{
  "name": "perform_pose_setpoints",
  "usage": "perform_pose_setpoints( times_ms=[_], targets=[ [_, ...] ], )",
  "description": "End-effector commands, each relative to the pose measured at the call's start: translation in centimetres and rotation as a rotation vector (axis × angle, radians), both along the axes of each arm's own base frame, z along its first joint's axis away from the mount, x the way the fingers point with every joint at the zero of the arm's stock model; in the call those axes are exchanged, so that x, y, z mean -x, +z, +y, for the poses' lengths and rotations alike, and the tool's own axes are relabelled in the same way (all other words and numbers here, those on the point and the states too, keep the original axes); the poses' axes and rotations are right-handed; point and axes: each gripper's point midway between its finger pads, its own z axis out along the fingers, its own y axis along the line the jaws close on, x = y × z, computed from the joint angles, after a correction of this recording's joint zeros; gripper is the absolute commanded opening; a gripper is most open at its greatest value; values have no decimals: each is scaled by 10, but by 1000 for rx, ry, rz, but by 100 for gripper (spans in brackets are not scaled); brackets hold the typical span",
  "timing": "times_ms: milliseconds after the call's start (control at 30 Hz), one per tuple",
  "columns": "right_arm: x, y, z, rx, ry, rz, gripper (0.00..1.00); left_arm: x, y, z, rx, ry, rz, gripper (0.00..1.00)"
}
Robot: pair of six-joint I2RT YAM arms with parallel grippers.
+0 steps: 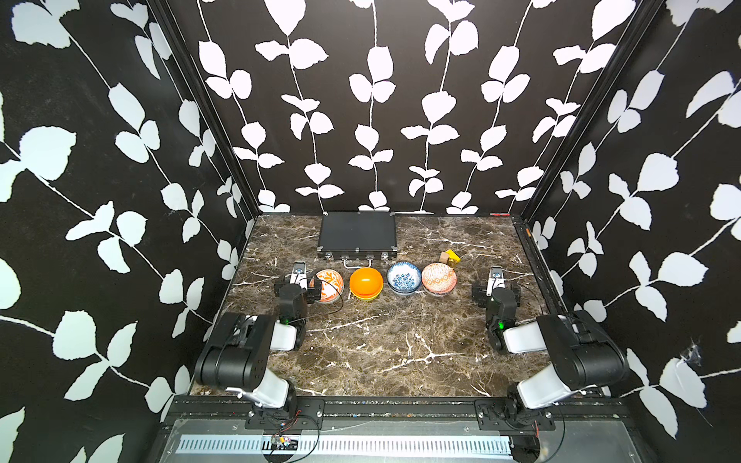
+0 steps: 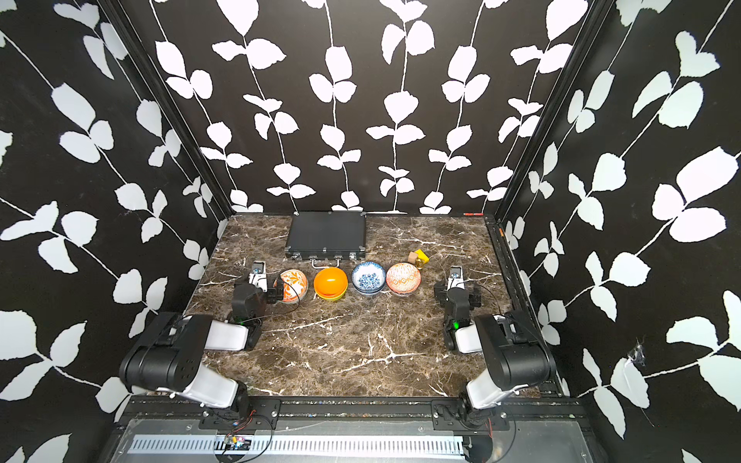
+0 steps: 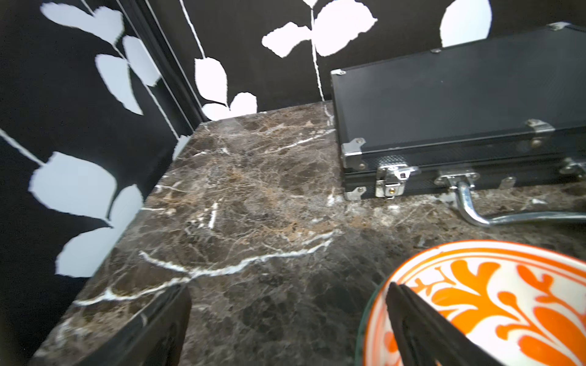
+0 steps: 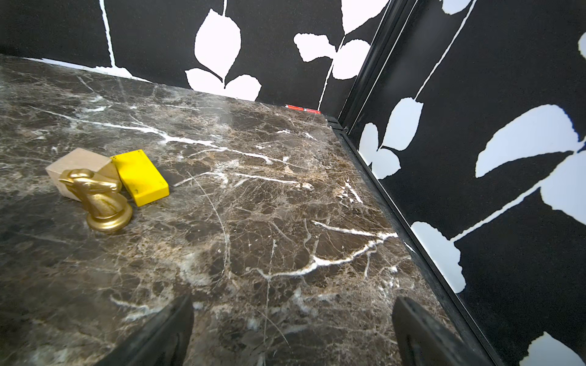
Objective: Stack the bowls
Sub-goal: Reset both arms
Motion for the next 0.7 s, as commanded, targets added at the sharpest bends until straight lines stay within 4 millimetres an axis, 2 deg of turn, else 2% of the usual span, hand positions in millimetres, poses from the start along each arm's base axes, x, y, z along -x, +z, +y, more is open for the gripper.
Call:
perform_pose_setpoints(
  times_ms=[0, 167, 267, 333, 533, 667],
  targets=[
    [-5, 14, -1, -13, -10, -48, 99, 3, 21, 3, 12, 13, -17, 99],
    [-5, 14, -1, -14, -10, -49, 99, 14, 38, 18, 33, 103, -34, 99],
    [-6, 14, -1, -14, -9, -48, 99, 25, 34, 38, 10, 216, 2, 99],
    [-6, 14, -1, -14, -10, -49, 99, 28, 28, 43, -10, 246, 23, 99],
    [-5, 14, -1, -13, -10, -48, 99, 6, 14, 21, -14, 117, 69, 99],
    [-5, 14, -1, -14, -10, -49, 99, -9, 9, 14, 4, 77, 66, 99]
  ],
)
